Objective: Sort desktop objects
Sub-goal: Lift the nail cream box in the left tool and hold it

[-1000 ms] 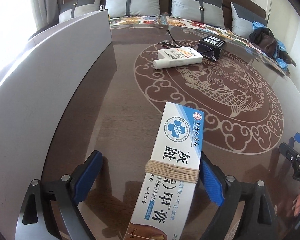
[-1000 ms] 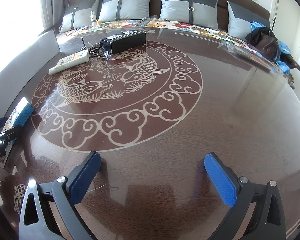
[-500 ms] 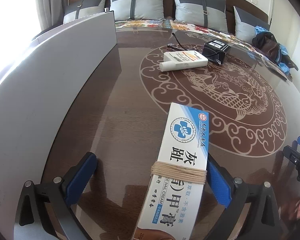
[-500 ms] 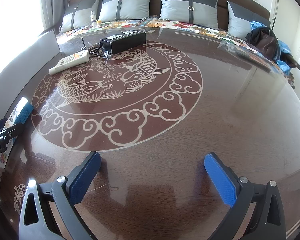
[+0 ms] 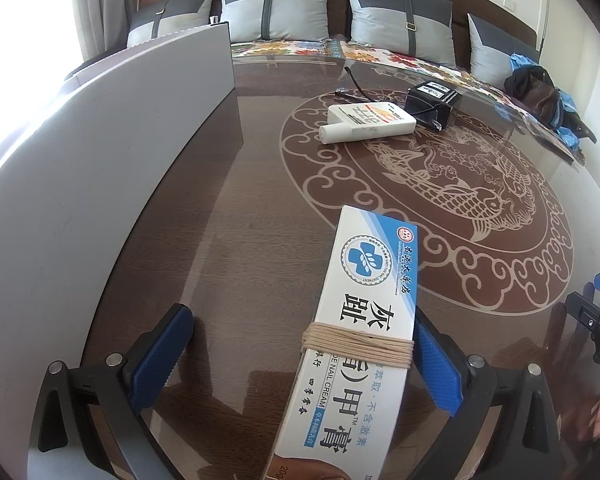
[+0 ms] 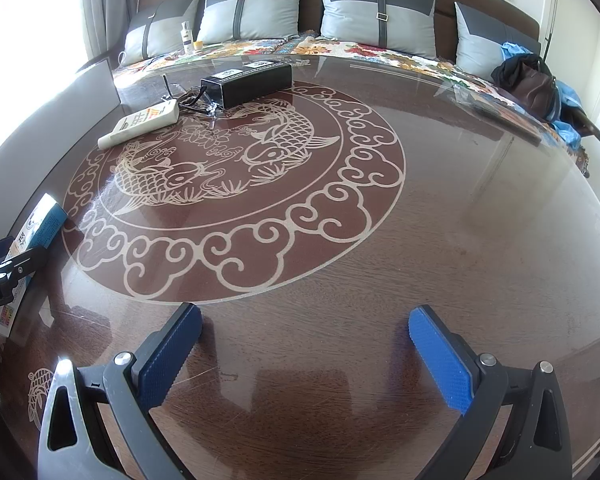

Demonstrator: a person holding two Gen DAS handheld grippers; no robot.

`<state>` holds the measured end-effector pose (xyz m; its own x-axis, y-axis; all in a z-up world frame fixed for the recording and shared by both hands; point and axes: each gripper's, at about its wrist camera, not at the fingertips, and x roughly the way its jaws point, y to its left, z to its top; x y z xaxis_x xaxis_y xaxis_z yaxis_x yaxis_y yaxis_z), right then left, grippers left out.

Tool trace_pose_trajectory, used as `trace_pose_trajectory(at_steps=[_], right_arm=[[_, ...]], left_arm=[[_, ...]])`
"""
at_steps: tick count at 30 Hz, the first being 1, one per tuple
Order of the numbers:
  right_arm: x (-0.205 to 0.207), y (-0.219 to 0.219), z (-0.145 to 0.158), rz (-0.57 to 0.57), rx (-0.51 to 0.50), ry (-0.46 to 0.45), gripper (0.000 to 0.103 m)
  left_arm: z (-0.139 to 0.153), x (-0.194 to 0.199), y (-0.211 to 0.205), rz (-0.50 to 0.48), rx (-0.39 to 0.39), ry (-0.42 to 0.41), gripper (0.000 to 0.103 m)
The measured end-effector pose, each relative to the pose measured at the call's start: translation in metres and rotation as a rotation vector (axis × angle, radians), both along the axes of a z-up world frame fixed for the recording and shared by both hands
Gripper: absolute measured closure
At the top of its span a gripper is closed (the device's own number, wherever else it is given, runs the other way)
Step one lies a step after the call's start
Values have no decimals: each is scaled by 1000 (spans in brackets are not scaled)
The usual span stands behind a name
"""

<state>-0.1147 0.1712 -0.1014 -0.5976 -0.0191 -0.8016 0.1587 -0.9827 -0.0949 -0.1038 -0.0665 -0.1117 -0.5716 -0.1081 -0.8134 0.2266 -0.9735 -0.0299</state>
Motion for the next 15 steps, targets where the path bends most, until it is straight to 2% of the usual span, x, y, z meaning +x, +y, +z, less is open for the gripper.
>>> trace_pose_trajectory(at_steps=[15], right_arm=[[0, 0, -1, -3, -3, -1, 0]], left_arm=[[-1, 0, 0, 0, -1, 2, 0]])
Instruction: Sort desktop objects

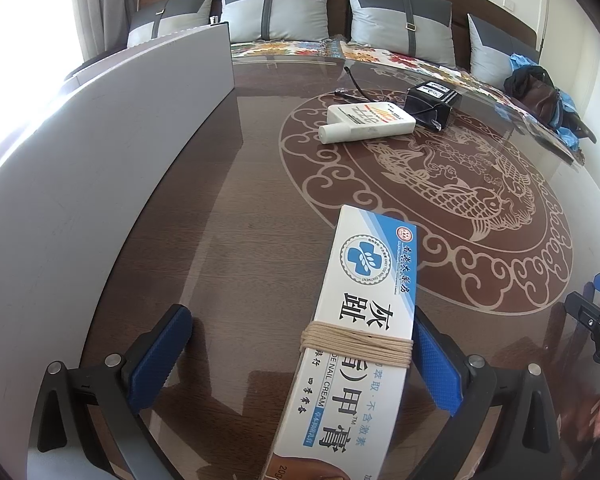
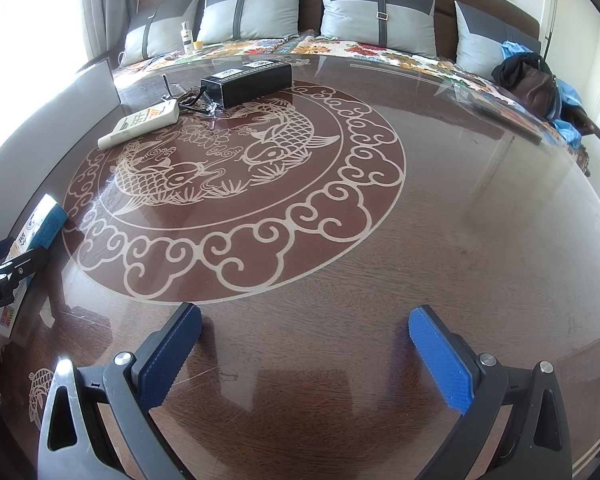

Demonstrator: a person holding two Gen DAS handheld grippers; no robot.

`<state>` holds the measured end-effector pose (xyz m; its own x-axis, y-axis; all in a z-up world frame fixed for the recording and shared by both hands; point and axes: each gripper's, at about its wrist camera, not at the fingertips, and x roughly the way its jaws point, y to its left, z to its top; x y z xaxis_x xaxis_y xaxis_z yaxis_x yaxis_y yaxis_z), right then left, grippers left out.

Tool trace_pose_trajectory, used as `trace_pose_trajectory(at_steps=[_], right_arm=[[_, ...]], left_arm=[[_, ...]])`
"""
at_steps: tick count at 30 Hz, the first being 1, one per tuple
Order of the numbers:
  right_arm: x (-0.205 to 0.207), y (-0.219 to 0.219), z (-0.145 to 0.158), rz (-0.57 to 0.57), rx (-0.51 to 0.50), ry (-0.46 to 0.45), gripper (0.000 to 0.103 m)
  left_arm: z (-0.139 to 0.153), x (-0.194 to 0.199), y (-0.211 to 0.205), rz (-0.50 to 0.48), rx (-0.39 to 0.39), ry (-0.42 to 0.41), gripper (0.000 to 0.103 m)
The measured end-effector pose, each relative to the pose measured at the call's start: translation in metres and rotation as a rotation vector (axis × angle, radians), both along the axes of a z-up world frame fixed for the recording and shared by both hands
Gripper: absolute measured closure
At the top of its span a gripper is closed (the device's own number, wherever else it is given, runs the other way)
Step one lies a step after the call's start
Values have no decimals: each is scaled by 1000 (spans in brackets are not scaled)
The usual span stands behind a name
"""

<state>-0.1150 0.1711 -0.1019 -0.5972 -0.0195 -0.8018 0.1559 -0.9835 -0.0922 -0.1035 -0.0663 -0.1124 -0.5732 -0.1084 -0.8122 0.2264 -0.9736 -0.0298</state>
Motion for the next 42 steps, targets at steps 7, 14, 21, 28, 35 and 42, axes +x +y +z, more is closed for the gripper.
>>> trace_pose_trajectory(at_steps=[7, 14, 21, 28, 35, 42], right_arm=[[-52, -47, 11, 76, -174, -112, 0], [-130, -197, 49, 503, -22, -57, 0], [-189, -265, 30, 646, 39, -247, 0], [-213, -278, -7, 626, 83, -340, 0], [-189, -207, -11, 537, 88, -241, 5], [-127, -128, -7, 372, 39, -148, 5]], left_arm=[[-1, 1, 0, -1, 1, 1, 0], [-1, 3, 0, -6, 0, 3, 0], [-1, 3, 0, -5, 0, 4, 0], [-1, 3, 0, -5, -1, 4, 0], [-1, 3, 0, -2, -1, 5, 0], [-1, 2, 0, -2, -1, 5, 0]])
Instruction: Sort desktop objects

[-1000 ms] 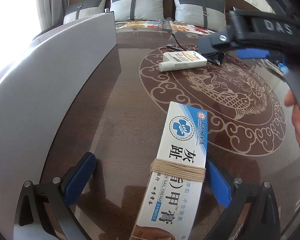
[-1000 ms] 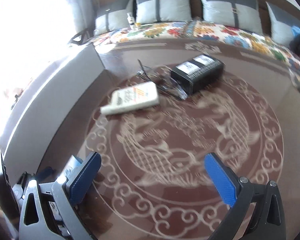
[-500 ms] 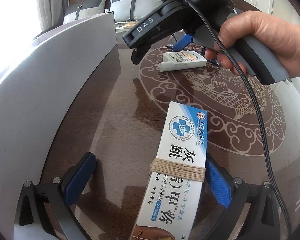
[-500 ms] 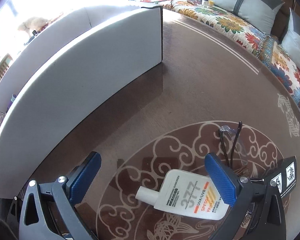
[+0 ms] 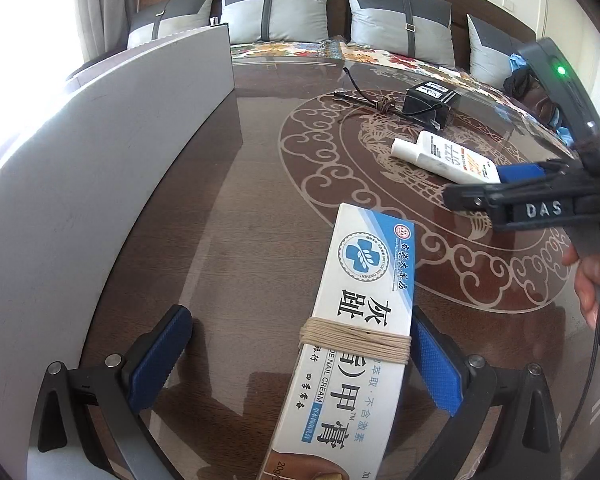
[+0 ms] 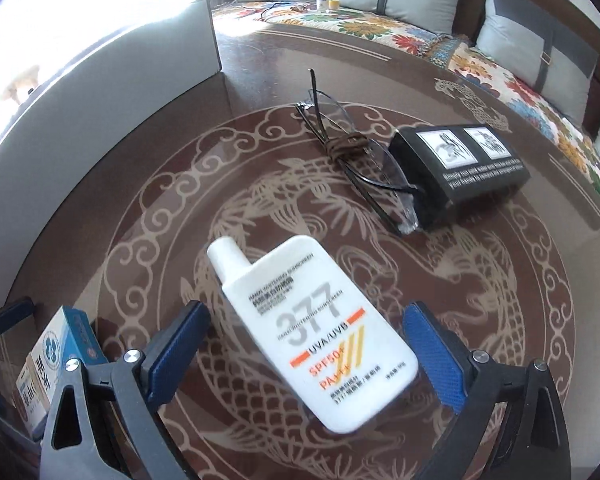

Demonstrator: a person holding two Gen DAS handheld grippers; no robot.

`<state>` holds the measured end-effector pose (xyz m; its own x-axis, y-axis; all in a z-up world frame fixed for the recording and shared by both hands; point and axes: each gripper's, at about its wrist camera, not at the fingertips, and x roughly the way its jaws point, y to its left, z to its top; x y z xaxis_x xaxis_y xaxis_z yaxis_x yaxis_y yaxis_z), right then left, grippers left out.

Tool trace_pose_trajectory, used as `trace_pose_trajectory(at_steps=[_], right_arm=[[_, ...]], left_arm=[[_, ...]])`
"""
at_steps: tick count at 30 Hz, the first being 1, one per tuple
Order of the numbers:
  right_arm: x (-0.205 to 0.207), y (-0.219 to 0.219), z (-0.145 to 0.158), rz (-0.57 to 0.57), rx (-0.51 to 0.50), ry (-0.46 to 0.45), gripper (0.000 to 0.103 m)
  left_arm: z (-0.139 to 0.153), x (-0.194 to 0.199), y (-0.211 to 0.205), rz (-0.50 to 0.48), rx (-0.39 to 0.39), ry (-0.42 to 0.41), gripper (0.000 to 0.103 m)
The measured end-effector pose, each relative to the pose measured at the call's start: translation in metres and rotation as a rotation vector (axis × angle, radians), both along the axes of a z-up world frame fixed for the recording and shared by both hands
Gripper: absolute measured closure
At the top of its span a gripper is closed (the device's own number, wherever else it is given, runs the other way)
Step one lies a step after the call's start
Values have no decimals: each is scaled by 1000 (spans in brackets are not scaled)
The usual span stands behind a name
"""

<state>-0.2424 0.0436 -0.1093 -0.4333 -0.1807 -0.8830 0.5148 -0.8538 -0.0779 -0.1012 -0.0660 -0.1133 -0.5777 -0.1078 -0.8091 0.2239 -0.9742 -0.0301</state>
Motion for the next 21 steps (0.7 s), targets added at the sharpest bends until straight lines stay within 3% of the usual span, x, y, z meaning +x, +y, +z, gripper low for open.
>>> trace_pose_trajectory(at_steps=[6, 10, 21], right_arm=[[67, 44, 4, -185, -23, 59, 4], [89, 49, 4, -195, -40, 105, 0], [96, 50, 0, -180, -51, 125, 0]], left_arm=[[0, 0, 0, 0, 0, 0, 0], [0, -1, 0, 0, 0, 0, 0], [0, 0, 0, 0, 0, 0, 0]])
